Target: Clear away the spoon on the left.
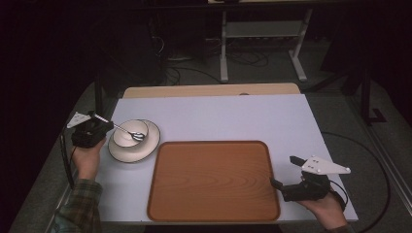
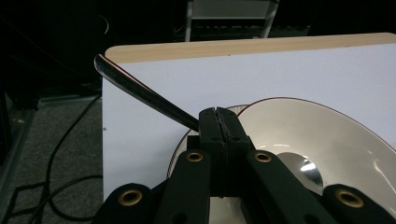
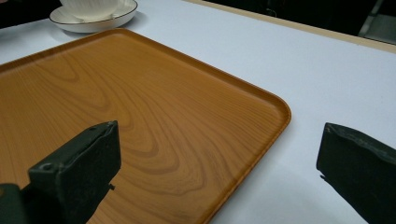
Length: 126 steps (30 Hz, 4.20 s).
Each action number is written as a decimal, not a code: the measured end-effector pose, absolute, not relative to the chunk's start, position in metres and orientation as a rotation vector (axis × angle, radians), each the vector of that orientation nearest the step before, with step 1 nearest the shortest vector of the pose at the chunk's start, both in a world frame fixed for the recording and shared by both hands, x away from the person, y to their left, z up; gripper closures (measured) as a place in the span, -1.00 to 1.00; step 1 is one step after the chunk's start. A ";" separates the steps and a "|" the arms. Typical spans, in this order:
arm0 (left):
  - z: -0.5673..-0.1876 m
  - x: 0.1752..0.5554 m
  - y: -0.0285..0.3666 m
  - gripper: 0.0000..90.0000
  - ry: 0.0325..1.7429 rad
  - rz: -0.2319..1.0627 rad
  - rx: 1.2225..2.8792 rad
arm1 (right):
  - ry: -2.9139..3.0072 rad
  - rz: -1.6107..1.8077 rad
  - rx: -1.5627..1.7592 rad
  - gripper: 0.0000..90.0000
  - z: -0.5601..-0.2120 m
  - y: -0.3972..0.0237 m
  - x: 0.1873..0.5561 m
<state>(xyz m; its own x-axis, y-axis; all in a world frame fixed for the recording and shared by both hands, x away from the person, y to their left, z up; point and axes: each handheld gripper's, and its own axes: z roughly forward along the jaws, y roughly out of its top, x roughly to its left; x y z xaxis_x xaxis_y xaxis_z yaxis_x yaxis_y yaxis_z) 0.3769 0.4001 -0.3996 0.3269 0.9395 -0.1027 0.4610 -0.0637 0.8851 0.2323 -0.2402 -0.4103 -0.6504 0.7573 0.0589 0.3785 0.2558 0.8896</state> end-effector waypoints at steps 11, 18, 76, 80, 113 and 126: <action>-0.394 0.367 0.396 0.84 1.261 0.648 1.679 | 2.149 1.363 1.033 -1.00 -0.410 -0.241 0.231; -0.390 0.359 0.396 0.29 1.270 0.580 1.679 | 2.146 1.366 1.034 -1.00 -0.409 -0.242 0.230; -0.405 0.381 0.395 0.61 1.292 0.592 1.665 | 2.163 1.343 1.028 -1.00 -0.412 -0.239 0.233; -0.400 0.379 0.393 0.67 1.267 0.575 1.658 | 2.163 1.344 1.030 -1.00 -0.412 -0.239 0.233; -0.372 0.369 0.389 0.98 1.159 0.540 1.598 | 2.169 1.343 1.025 -1.00 -0.412 -0.240 0.232; -0.352 0.360 0.386 0.98 1.109 0.548 1.594 | 2.171 1.349 1.018 -1.00 -0.412 -0.240 0.232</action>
<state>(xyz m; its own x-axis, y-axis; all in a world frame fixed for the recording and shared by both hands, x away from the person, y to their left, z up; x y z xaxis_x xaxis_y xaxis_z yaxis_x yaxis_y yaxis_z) 0.3605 0.3863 -0.3517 0.4615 0.8670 -0.1883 0.3766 0.0008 0.9264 0.2317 -0.2399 -0.4116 -0.6612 0.7486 0.0486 0.3752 0.2738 0.8856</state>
